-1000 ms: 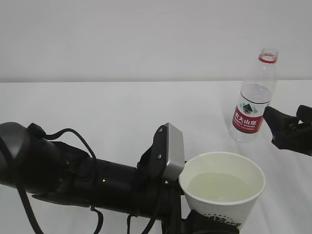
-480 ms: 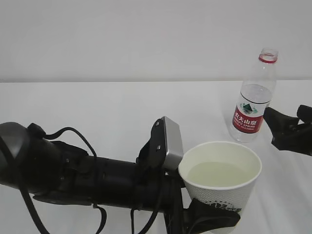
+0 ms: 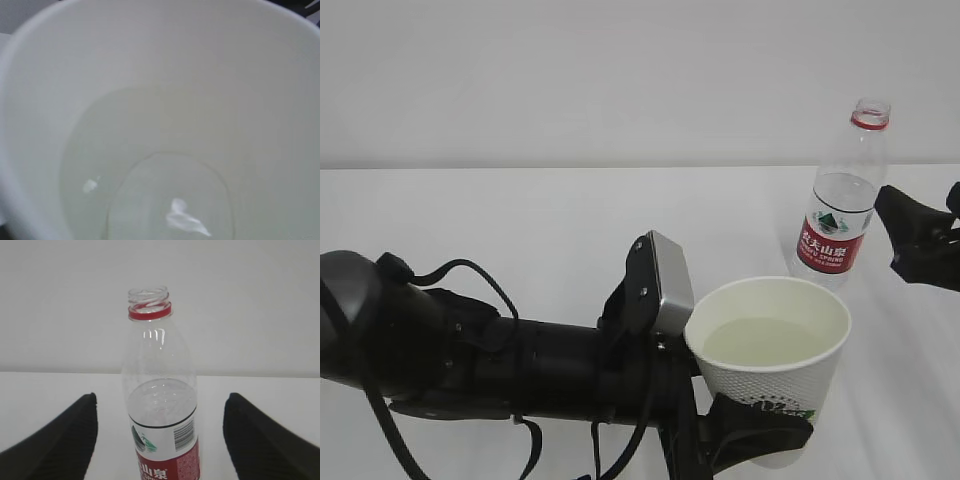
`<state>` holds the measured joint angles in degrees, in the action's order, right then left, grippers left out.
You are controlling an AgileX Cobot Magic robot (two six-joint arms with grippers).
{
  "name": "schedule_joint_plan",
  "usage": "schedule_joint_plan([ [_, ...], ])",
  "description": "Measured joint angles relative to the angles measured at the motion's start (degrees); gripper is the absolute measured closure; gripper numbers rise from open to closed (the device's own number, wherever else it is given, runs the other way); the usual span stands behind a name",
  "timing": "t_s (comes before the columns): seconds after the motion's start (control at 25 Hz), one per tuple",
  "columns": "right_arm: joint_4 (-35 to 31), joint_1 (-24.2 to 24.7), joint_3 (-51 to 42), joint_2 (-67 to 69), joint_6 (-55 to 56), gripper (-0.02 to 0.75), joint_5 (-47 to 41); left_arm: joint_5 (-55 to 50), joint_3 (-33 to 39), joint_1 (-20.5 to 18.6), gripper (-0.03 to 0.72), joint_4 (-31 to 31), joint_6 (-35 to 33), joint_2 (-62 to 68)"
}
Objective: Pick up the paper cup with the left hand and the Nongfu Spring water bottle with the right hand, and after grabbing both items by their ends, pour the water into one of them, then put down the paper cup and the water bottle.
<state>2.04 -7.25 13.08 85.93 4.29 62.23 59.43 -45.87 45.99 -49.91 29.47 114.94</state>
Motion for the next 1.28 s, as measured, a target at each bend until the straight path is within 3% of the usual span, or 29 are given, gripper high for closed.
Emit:
schedule_joint_plan([
  [0.24, 0.0, 0.0, 0.0, 0.0, 0.0, 0.148, -0.4, 0.0, 0.0, 0.0, 0.188, 0.5, 0.0, 0.0],
  [0.44, 0.5, 0.0, 0.0, 0.0, -1.2, 0.148, -0.8, 0.0, 0.0, 0.0, 0.188, 4.4, 0.0, 0.0],
  [0.88, 1.0, 0.0, 0.0, 0.0, -1.9, 0.148, -0.8, 0.0, 0.0, -0.3, 0.188, 9.1, -4.8, 0.0],
  [1.28, 1.0, 0.0, 0.0, 0.0, -1.9, 0.148, -0.9, 0.0, 0.0, -4.6, 0.188, 10.7, -5.9, 0.0],
])
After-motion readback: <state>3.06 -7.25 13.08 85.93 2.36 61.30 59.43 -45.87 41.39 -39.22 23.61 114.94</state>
